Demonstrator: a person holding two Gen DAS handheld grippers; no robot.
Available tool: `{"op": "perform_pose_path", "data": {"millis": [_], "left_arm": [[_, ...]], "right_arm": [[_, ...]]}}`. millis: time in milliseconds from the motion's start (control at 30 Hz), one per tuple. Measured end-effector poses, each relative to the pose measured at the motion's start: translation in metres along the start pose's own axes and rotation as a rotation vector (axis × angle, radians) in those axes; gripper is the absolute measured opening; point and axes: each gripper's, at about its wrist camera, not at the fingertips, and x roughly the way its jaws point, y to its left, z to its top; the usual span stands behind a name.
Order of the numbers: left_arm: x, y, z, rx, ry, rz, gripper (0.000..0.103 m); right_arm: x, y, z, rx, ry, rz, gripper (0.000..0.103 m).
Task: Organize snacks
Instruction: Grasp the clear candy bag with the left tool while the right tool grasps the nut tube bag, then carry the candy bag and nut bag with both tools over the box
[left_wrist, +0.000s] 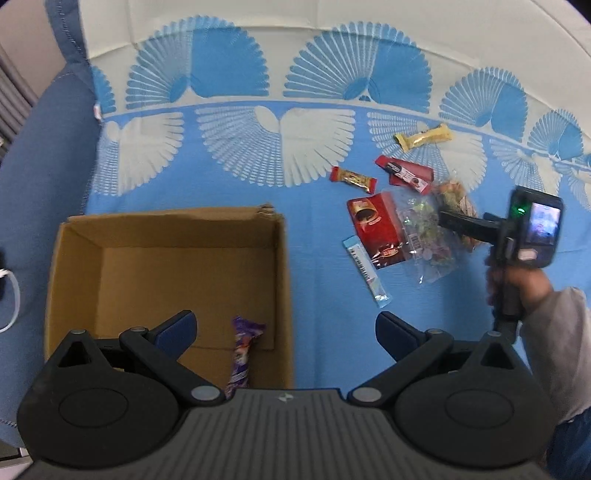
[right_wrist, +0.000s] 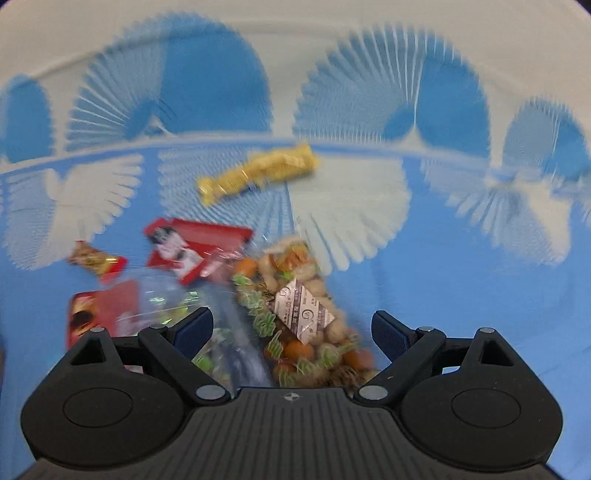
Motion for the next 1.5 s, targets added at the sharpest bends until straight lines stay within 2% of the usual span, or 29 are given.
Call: {"op": "perform_pose_path", "data": {"millis": [33,133,167,200,267,333,467,533,633,733,833,933,1000,1033,1067,1133,1233,1300,1367,1500], "left_arm": [[0.005,-0.007,0.004,0.008,0.0,-0.013,0.103],[0.025,-0.039,0.016,0.067,-0.013,-0.067,0.103],[0.033,-0.052,0.021,0.088,-0.019,-0.092,0.103],[0.043,-0.066,0.026,0.104,-0.022,-0.118,0.103],[0.067,-0.093,0.036,0.123,-0.024,-0.168,0.103],[0.098,-0.116,0.046,0.124,-0.005,-0.185,0.103],[0.167,-0.157,0.067,0.062,0.123,-0.218,0.103],[0.189,-0.179,0.076,0.075,0.153,-0.224,0.103],[0.214,-0.208,0.086,0.116,0.168,-0.182,0.103],[0.241,-0.221,0.089,0.104,0.215,-0.114,0.103],[0.248,-0.233,0.087,0.124,0.204,-0.028,0.103],[0.249,-0.24,0.083,0.157,0.18,0.002,0.103],[0.242,-0.236,0.08,0.149,0.147,0.011,0.092],[0.235,-0.23,0.079,0.132,0.131,0.021,0.075],[0.229,-0.226,0.079,0.114,0.134,-0.006,0.059],[0.213,-0.214,0.078,0.079,0.138,-0.048,0.044],[0.186,-0.2,0.074,0.071,0.113,-0.068,0.024],[0.169,-0.192,0.074,0.068,0.093,-0.094,0.021],[0.146,-0.183,0.068,0.076,0.053,-0.119,0.014],[0.115,-0.166,0.061,0.067,0.013,-0.167,0.008]], "right_arm": [[0.011,-0.001,-0.001,0.005,0.016,-0.013,0.093],[0.008,-0.012,-0.013,-0.037,-0.044,-0.078,0.049],[0.005,-0.023,-0.017,-0.017,-0.046,-0.071,0.044],[0.001,-0.035,-0.021,0.012,-0.037,-0.073,0.043],[-0.009,-0.06,-0.032,0.052,-0.019,-0.136,0.043],[-0.019,-0.084,-0.049,0.091,0.001,-0.166,0.042],[-0.037,-0.117,-0.082,0.116,0.002,-0.165,0.043],[-0.042,-0.127,-0.092,0.134,-0.004,-0.151,0.043],[-0.043,-0.137,-0.098,0.158,-0.016,-0.128,0.044],[-0.042,-0.141,-0.098,0.173,-0.028,-0.113,0.047],[-0.044,-0.145,-0.101,0.188,-0.044,-0.095,0.053],[-0.042,-0.145,-0.103,0.184,-0.06,-0.084,0.063],[-0.042,-0.14,-0.104,0.153,-0.069,-0.101,0.062],[-0.043,-0.137,-0.105,0.133,-0.075,-0.114,0.055],[-0.045,-0.135,-0.106,0.123,-0.08,-0.128,0.048],[-0.049,-0.133,-0.108,0.116,-0.08,-0.144,0.044],[-0.057,-0.129,-0.115,0.115,-0.08,-0.168,0.038],[-0.066,-0.128,-0.12,0.138,-0.08,-0.169,0.035],[-0.082,-0.127,-0.126,0.17,-0.103,-0.162,0.035],[-0.115,-0.126,-0.133,0.233,-0.145,-0.157,0.035]]}}
